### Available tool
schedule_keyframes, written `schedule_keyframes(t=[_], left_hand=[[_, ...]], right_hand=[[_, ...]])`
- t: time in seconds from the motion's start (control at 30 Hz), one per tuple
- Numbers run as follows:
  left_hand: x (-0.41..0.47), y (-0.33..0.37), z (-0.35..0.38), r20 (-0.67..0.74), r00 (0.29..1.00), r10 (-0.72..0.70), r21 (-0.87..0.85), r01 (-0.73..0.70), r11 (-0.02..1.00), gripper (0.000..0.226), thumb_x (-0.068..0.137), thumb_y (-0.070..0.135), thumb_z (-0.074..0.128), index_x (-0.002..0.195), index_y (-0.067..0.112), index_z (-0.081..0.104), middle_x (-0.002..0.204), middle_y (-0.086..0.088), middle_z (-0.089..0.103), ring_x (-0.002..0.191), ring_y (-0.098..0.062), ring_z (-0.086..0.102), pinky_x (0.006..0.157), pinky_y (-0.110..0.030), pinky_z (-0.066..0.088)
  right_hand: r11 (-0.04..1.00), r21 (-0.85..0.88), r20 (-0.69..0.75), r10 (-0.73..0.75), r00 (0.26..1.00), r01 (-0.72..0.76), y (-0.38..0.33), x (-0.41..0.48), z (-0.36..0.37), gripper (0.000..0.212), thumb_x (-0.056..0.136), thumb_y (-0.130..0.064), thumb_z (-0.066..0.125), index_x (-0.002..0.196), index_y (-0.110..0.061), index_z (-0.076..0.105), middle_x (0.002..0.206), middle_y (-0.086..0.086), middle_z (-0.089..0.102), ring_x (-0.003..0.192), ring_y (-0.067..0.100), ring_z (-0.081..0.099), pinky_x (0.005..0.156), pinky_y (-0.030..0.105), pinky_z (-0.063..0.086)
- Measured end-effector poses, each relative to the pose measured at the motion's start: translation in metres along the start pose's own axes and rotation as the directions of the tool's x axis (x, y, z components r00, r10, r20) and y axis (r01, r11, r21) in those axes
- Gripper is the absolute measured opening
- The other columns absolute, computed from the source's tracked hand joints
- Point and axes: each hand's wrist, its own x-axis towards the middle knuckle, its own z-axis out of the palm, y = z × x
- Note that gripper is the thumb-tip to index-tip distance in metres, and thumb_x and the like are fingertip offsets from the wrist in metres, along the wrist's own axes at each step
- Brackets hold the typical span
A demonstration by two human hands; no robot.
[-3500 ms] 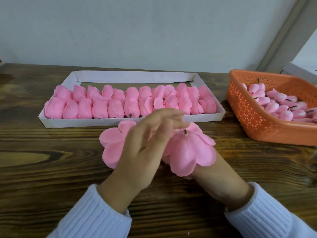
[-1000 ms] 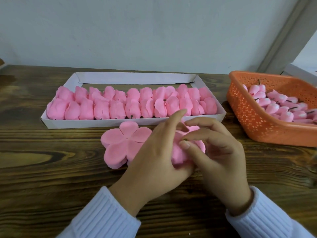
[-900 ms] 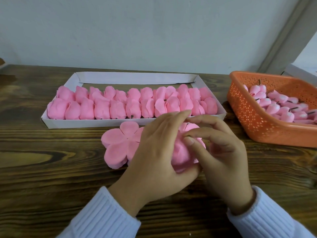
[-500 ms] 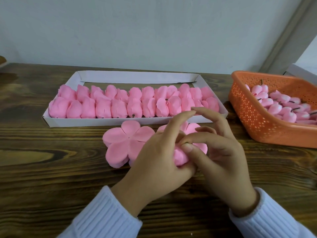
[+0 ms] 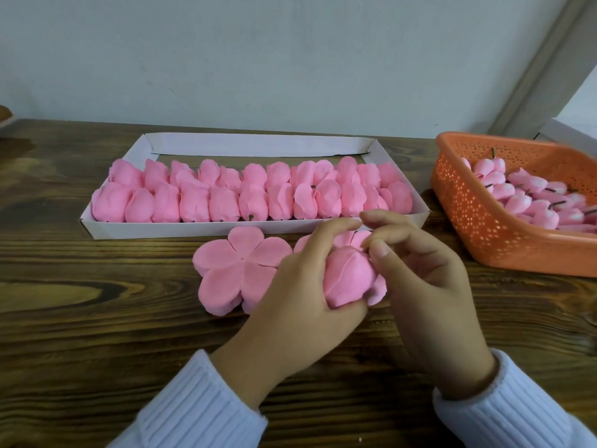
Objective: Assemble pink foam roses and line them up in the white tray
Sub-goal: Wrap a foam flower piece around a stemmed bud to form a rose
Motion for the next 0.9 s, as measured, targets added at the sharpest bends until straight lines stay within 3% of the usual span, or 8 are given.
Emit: schedule_keyframes(t=[0.07, 0.2, 0.37, 0.47, 0.53, 0.63, 0.77, 0.9], left_hand=[[-0.001, 0.0, 0.0, 0.009, 1.0, 0.002, 0.035, -0.002, 0.999, 0.067, 0.07, 0.03, 0.068, 0.128, 0.044, 0.04, 0.106, 0.007, 0.063, 0.093, -0.003, 0.062, 0.074, -0.025, 0.054], [0.0, -0.001, -0.002, 0.045, 0.999, 0.023, 0.155, -0.03, 0.987, 0.078, 0.074, 0.023, 0.071, 0.13, 0.051, 0.024, 0.09, 0.008, 0.065, 0.083, -0.004, 0.06, 0.065, -0.025, 0.048], [0.001, -0.007, -0.002, 0.073, 0.996, 0.044, 0.232, -0.06, 0.971, 0.089, 0.076, 0.014, 0.07, 0.127, 0.06, 0.013, 0.091, 0.029, 0.054, 0.081, 0.008, 0.056, 0.071, -0.006, 0.044], [0.001, -0.006, -0.002, 0.037, 0.998, 0.055, 0.216, -0.061, 0.974, 0.088, 0.077, 0.016, 0.071, 0.134, 0.053, 0.014, 0.114, 0.016, 0.06, 0.095, 0.0, 0.058, 0.073, -0.018, 0.049], [0.002, -0.005, -0.002, 0.003, 0.998, 0.063, 0.183, -0.063, 0.981, 0.084, 0.076, 0.016, 0.074, 0.14, 0.04, 0.024, 0.109, 0.011, 0.065, 0.095, -0.002, 0.06, 0.073, -0.023, 0.051], [0.002, -0.005, -0.005, -0.054, 0.997, 0.047, -0.003, -0.047, 0.999, 0.078, 0.072, 0.012, 0.08, 0.135, 0.033, 0.038, 0.096, 0.014, 0.068, 0.088, 0.002, 0.065, 0.066, -0.013, 0.052], [0.003, -0.001, -0.007, 0.022, 1.0, -0.011, -0.289, 0.017, 0.957, 0.072, 0.071, 0.025, 0.077, 0.13, 0.038, 0.04, 0.116, 0.014, 0.061, 0.102, -0.006, 0.066, 0.081, -0.015, 0.051], [0.004, 0.0, -0.008, 0.148, 0.989, -0.012, -0.384, 0.069, 0.921, 0.085, 0.061, 0.03, 0.081, 0.135, 0.03, 0.039, 0.124, 0.011, 0.058, 0.119, -0.01, 0.056, 0.098, -0.031, 0.048]], right_hand=[[0.999, -0.049, -0.001, -0.005, 1.0, 0.005, 0.0, 0.0, -0.001, 0.011, 0.078, -0.03, 0.06, 0.076, -0.026, 0.071, 0.105, -0.005, 0.068, 0.098, 0.004, 0.064, 0.076, 0.016, 0.049], [0.938, -0.329, 0.084, -0.086, 0.993, 0.109, -0.002, -0.001, -0.001, 0.023, 0.083, -0.035, 0.056, 0.098, -0.02, 0.065, 0.08, -0.006, 0.06, 0.072, 0.012, 0.056, 0.065, 0.029, 0.048], [0.898, -0.434, 0.227, 0.028, 0.973, 0.076, -0.002, 0.0, 0.001, 0.025, 0.083, -0.04, 0.058, 0.098, -0.022, 0.067, 0.079, 0.0, 0.067, 0.072, 0.016, 0.063, 0.065, 0.032, 0.05], [0.934, -0.356, 0.191, 0.053, 0.98, 0.019, -0.001, 0.001, -0.002, 0.021, 0.081, -0.038, 0.061, 0.089, -0.02, 0.069, 0.076, 0.0, 0.067, 0.068, 0.01, 0.061, 0.063, 0.023, 0.047], [0.968, -0.248, 0.162, 0.085, 0.983, -0.043, 0.001, 0.001, -0.003, 0.022, 0.081, -0.036, 0.062, 0.086, -0.016, 0.069, 0.075, 0.004, 0.066, 0.066, 0.013, 0.059, 0.06, 0.024, 0.047], [0.964, 0.076, 0.083, 0.25, 0.965, -0.256, 0.0, 0.005, -0.005, 0.017, 0.081, -0.033, 0.064, 0.081, -0.018, 0.071, 0.067, 0.013, 0.055, 0.055, 0.021, 0.051, 0.05, 0.03, 0.039], [0.702, 0.488, 0.283, 0.434, 0.855, -0.518, -0.005, 0.009, -0.008, 0.026, 0.084, -0.033, 0.066, 0.09, -0.008, 0.072, 0.066, 0.008, 0.057, 0.056, 0.012, 0.055, 0.05, 0.019, 0.047], [0.572, 0.455, 0.518, 0.453, 0.725, -0.683, -0.005, 0.008, -0.006, 0.052, 0.074, -0.033, 0.08, 0.113, -0.001, 0.067, 0.105, 0.023, 0.06, 0.095, 0.034, 0.056, 0.079, 0.032, 0.054]])
